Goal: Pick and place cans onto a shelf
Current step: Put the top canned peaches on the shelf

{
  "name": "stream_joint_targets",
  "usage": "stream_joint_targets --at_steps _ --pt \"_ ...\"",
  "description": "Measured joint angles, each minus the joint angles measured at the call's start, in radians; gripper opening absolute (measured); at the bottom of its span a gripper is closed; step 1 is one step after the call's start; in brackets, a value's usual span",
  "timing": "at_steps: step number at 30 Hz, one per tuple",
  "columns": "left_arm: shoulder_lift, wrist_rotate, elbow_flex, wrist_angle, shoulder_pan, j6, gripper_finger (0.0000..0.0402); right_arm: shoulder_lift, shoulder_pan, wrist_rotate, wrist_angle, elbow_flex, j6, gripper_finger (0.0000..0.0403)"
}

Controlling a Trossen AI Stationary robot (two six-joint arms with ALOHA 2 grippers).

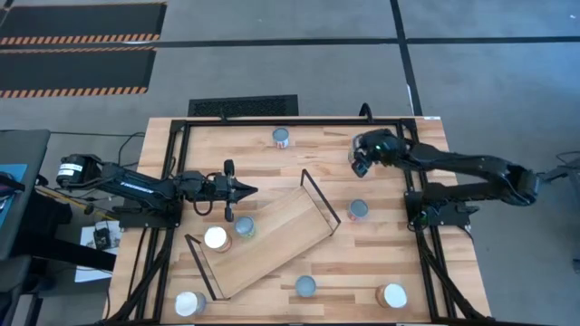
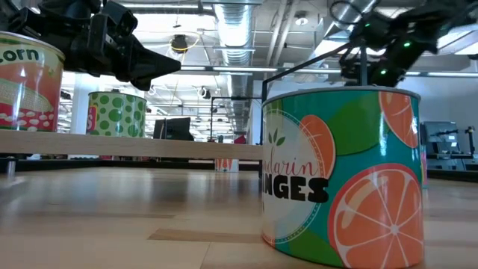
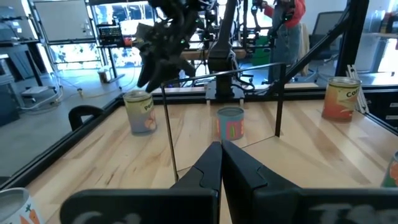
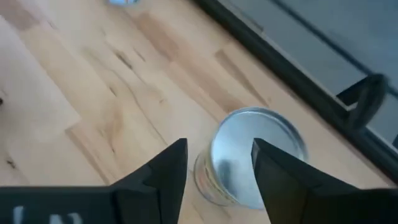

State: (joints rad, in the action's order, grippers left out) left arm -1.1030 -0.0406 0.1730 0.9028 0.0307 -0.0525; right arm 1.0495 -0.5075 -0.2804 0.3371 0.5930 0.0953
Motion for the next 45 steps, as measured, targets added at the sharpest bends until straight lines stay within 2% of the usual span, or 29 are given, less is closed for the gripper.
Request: stream_joint_targets --at_steps 7,16,21,26,30,37,42,45 --pt "0.0 0.0 0.0 0.0 0.0 -0.003 0.0 0.179 -0.046 0.016 0.072 0.097 -0.018 0.016" --pt "0.0 0.0 0.0 0.0 0.0 -0.003 0.0 0.294 -0.04 0.044 0.174 0.233 -0.063 0.0013" --pt "0.0 0.0 0.0 0.0 0.0 0.003 0.0 0.314 -0.025 0.132 0.225 0.322 -0.06 0.0018" --pt "0.0 0.0 0.0 0.012 0.0 0.028 0.0 0.312 0.037 0.125 0.267 0.429 -0.059 0.0005" --pt "0.0 0.0 0.0 0.012 0.0 0.027 0.0 0.312 0.104 0.092 0.313 0.544 -0.059 0.0008" --pt "0.0 0.0 0.0 0.01 0.0 0.023 0.0 0.312 0.25 -0.077 0.407 0.78 -0.059 0.0004" --pt "0.0 -0.001 0.0 0.01 0.0 0.024 0.0 0.314 0.362 -0.09 0.409 0.897 -0.08 0.0004" --pt "0.0 -0.004 0.0 0.01 0.0 0.024 0.0 0.313 0.44 -0.089 0.379 0.921 -0.101 0.0004"
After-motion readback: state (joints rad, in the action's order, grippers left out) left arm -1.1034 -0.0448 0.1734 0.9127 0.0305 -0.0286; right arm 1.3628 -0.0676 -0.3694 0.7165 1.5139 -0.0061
